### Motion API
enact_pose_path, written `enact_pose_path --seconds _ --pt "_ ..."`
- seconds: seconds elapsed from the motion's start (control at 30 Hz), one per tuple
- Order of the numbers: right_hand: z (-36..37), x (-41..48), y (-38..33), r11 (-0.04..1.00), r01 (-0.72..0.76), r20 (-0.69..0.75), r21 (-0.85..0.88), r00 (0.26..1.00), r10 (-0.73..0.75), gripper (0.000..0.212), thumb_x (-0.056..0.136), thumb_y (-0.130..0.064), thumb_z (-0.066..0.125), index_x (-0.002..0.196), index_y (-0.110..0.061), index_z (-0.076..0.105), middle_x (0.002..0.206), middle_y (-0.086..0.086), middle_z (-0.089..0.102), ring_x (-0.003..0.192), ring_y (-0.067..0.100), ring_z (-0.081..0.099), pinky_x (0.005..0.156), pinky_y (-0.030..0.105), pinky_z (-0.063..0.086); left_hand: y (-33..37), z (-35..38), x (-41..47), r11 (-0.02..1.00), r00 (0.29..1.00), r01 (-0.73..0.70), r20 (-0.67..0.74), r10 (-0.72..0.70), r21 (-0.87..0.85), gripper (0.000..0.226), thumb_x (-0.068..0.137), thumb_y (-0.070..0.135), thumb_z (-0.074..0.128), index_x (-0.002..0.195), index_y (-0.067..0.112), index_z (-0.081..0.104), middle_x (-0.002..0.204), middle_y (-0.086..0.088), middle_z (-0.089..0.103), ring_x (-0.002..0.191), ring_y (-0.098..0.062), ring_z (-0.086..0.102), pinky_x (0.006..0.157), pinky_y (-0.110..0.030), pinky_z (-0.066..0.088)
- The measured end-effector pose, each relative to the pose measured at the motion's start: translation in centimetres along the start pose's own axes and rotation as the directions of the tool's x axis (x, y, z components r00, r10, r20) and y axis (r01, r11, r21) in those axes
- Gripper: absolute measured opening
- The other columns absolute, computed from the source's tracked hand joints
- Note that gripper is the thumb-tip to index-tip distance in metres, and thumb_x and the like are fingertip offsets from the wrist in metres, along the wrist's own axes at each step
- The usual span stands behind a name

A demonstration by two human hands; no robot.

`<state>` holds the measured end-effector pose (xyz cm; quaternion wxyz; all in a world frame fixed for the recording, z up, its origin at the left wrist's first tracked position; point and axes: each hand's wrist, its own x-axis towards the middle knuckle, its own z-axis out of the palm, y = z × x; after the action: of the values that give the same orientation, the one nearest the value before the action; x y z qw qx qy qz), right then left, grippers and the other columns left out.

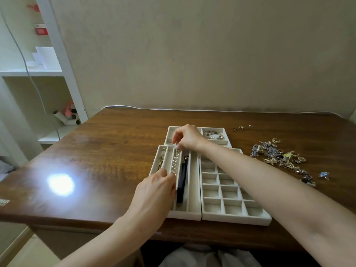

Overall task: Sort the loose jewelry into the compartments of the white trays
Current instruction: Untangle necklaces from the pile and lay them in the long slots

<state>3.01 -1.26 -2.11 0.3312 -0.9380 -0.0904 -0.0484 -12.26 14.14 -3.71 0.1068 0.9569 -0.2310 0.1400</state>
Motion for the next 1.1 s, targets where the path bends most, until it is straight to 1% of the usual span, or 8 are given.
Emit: enact_pose_path --seconds 0.13,0.3,0.53,0.63,0.73,0.9,1.03,1.1 --pt "0.0 -0.2 0.0 0.999 0.028 0.055 -0.041 0.998 -0.025 0.024 0.071 0.008 0.073 0.09 -0.006 0.069 0.079 0.004 0.067 0.064 0.001 0.057 0.061 0.016 0.046 0.4 -0.3 -0.2 0.999 1.0 -0.019 0.016 0.018 0.044 0.029 0.097 0.042 0.036 0.107 0.025 0.058 0.102 0.01 0.051 0.079 -0.008 0.051 0.066 -0.019 0.04" --pt "-0.3 -0.9 -0.3 0.998 0.056 0.053 -0.015 0.997 -0.055 0.026 0.073 0.004 0.073 0.093 -0.011 0.068 0.075 -0.003 0.062 0.072 0.011 0.058 0.071 0.024 0.049 -0.4 -1.0 0.9 0.997 0.997 0.038 -0.064 -0.034 0.065 0.025 0.098 0.042 0.032 0.099 0.026 0.051 0.089 0.011 0.061 0.074 -0.008 0.059 0.066 -0.023 0.05" --pt "-3.3 -2.8 0.9 0.997 0.041 -0.042 0.069 0.998 -0.039 0.01 0.083 -0.006 0.069 0.092 -0.01 0.068 0.077 -0.004 0.062 0.072 0.007 0.058 0.068 0.02 0.05 0.1 -1.5 5.0 0.999 0.986 0.019 -0.162 -0.026 -0.043 0.017 0.095 0.035 0.043 0.095 0.023 0.055 0.087 0.011 0.062 0.072 -0.011 0.054 0.056 -0.024 0.034" --pt "-5.2 -4.2 2.7 0.996 0.022 -0.094 0.084 0.995 -0.014 0.009 0.085 -0.007 0.065 0.091 -0.013 0.069 0.082 -0.002 0.064 0.076 0.008 0.059 0.065 0.017 0.048 1.9 -1.0 7.2 0.987 0.987 -0.065 -0.154 0.043 -0.144 0.014 0.094 0.031 0.047 0.095 0.021 0.058 0.088 0.012 0.061 0.073 -0.01 0.054 0.06 -0.023 0.037" --pt "-7.4 -6.0 5.1 0.997 -0.022 -0.139 0.073 0.99 0.032 0.01 0.086 -0.008 0.063 0.092 -0.014 0.068 0.083 -0.004 0.064 0.08 0.009 0.06 0.07 0.021 0.051 4.3 -0.1 9.7 0.964 0.979 -0.173 -0.141 0.147 -0.201 0.013 0.093 0.027 0.048 0.095 0.019 0.059 0.093 0.007 0.064 0.075 -0.011 0.055 0.062 -0.023 0.042" --pt "-11.2 -8.5 9.4 0.991 -0.124 -0.219 0.054 0.967 0.133 0.009 0.084 -0.007 0.067 0.088 -0.014 0.069 0.077 -0.006 0.064 0.068 0.009 0.06 0.064 0.023 0.05 8.3 2.1 13.4 0.916 0.952 -0.305 -0.078 0.295 -0.262 0.015 0.092 0.026 0.051 0.097 0.015 0.06 0.097 0.002 0.063 0.082 -0.014 0.057 0.069 -0.027 0.045" --pt "-13.5 -9.9 12.1 0.981 -0.194 -0.23 -0.008 0.955 0.187 0.012 0.083 -0.005 0.068 0.087 -0.016 0.07 0.08 -0.008 0.064 0.076 0.008 0.06 0.061 0.018 0.046 10.6 4.0 16.0 0.9 0.933 -0.349 -0.012 0.359 -0.261 0.013 0.091 0.025 0.054 0.097 0.016 0.06 0.101 -0.001 0.062 0.087 -0.017 0.058 0.069 -0.025 0.042" --pt "-14.1 -10.4 13.2 0.973 -0.217 -0.23 -0.073 0.953 0.195 0.015 0.084 -0.004 0.067 0.09 -0.017 0.071 0.087 -0.006 0.066 0.084 0.01 0.061 0.07 0.021 0.049 11.5 4.8 17.1 0.9 0.925 -0.356 0.038 0.377 -0.253 0.016 0.089 0.026 0.056 0.099 0.014 0.061 0.104 -0.004 0.061 0.093 -0.019 0.058 0.074 -0.028 0.045"
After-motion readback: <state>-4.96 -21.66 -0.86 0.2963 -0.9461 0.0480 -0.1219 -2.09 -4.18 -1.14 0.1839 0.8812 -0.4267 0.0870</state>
